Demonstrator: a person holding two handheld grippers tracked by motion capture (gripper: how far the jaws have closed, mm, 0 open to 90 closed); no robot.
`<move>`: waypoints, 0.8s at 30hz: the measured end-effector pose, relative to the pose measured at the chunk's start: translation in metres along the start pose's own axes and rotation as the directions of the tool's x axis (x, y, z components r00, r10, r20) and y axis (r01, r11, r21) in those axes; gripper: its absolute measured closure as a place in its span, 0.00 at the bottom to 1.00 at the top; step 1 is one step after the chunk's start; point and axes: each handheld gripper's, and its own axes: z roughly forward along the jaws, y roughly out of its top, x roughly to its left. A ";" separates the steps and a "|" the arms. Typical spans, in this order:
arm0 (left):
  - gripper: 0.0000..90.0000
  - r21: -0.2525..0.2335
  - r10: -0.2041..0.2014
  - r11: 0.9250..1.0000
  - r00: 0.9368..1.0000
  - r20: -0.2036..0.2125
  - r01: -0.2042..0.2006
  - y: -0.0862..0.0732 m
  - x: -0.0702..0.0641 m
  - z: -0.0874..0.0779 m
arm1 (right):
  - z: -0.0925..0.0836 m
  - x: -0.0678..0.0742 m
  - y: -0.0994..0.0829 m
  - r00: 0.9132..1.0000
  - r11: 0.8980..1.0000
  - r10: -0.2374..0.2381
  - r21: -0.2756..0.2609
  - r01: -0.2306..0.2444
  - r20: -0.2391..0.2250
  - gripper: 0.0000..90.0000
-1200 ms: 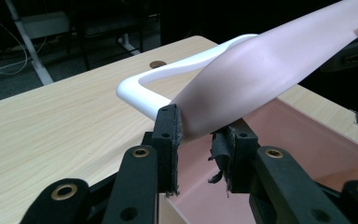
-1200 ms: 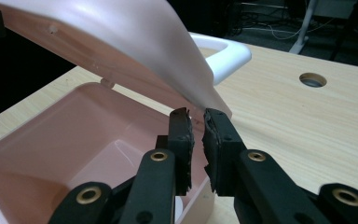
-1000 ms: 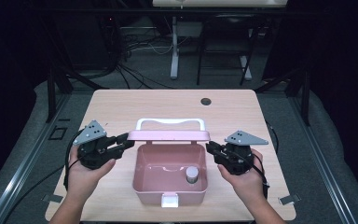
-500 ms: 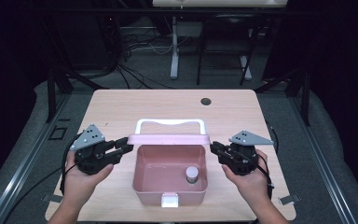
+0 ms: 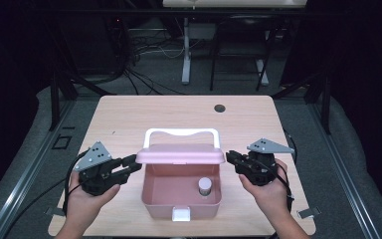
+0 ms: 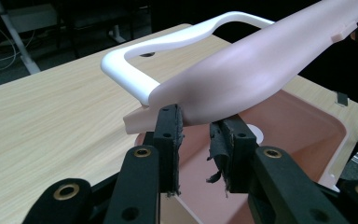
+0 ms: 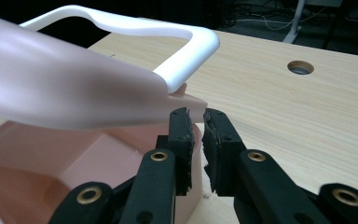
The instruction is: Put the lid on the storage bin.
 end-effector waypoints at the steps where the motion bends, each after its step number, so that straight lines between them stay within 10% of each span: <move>1: 0.79 -0.001 -0.001 1.000 1.000 0.000 0.001 -0.001 0.000 0.000 | 0.000 0.000 0.000 1.000 1.000 0.001 0.003 -0.001 0.000 0.90; 24: 0.79 0.024 0.015 1.000 1.000 0.013 -0.015 -0.017 -0.008 -0.004 | 0.002 -0.003 -0.004 1.000 1.000 0.009 0.008 -0.009 0.000 0.90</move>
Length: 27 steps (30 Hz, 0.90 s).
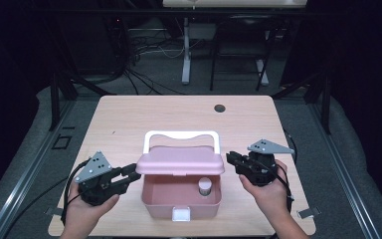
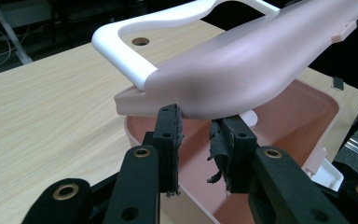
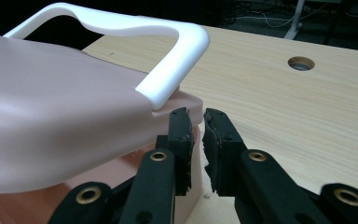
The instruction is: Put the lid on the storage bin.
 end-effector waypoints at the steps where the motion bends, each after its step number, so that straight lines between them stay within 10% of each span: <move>1: 0.79 -0.002 -0.001 1.000 1.000 -0.001 0.001 -0.001 0.000 0.000 | 0.000 0.000 0.000 1.000 1.000 -0.001 -0.001 0.001 0.001 0.90; 27: 0.79 0.019 -0.014 1.000 1.000 0.008 0.014 -0.017 -0.004 0.001 | 0.002 0.006 -0.003 1.000 1.000 -0.009 0.004 0.009 -0.013 0.90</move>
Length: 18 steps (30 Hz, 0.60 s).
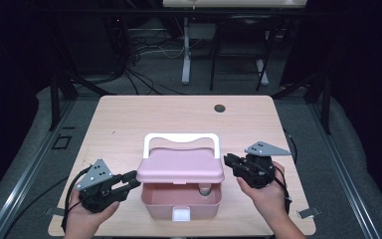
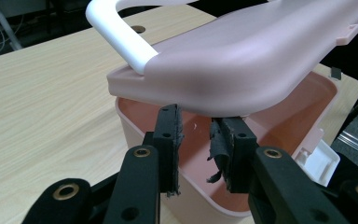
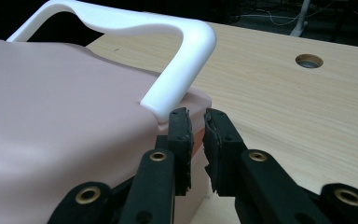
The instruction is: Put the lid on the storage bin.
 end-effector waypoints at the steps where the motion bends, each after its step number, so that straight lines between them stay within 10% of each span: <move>1: 0.79 0.003 0.000 1.000 1.000 0.002 0.000 -0.001 0.000 0.000 | 0.000 0.000 0.000 1.000 1.000 0.001 0.000 -0.001 0.000 0.90; 18: 0.80 0.028 -0.010 1.000 1.000 0.015 0.009 -0.012 -0.001 0.004 | 0.003 -0.004 -0.004 1.000 1.000 0.019 0.005 -0.019 0.002 0.89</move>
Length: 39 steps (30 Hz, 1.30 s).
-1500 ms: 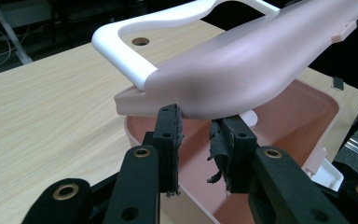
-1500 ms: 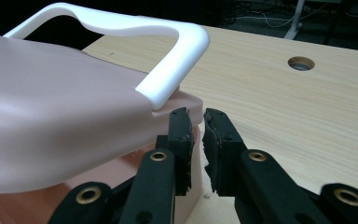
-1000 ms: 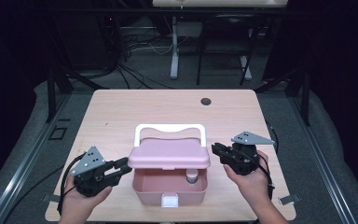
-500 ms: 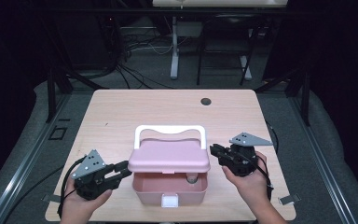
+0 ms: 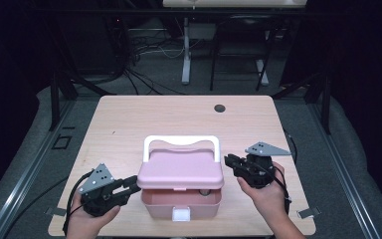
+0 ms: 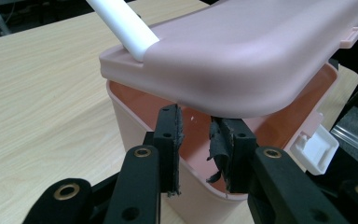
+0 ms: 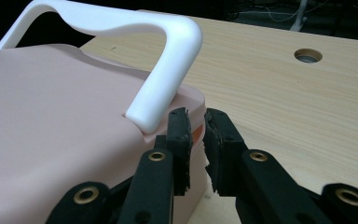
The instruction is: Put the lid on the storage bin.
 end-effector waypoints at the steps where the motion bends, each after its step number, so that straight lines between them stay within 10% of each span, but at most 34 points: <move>1: 0.80 0.005 0.003 1.000 1.000 0.000 -0.003 -0.001 0.000 0.001 | 0.000 0.000 0.000 1.000 1.000 0.000 0.000 0.000 0.000 0.89; 39: 0.80 0.072 0.018 0.997 1.000 -0.006 -0.017 -0.021 -0.004 0.007 | 0.011 -0.011 -0.010 1.000 0.999 0.031 0.027 -0.031 0.001 0.83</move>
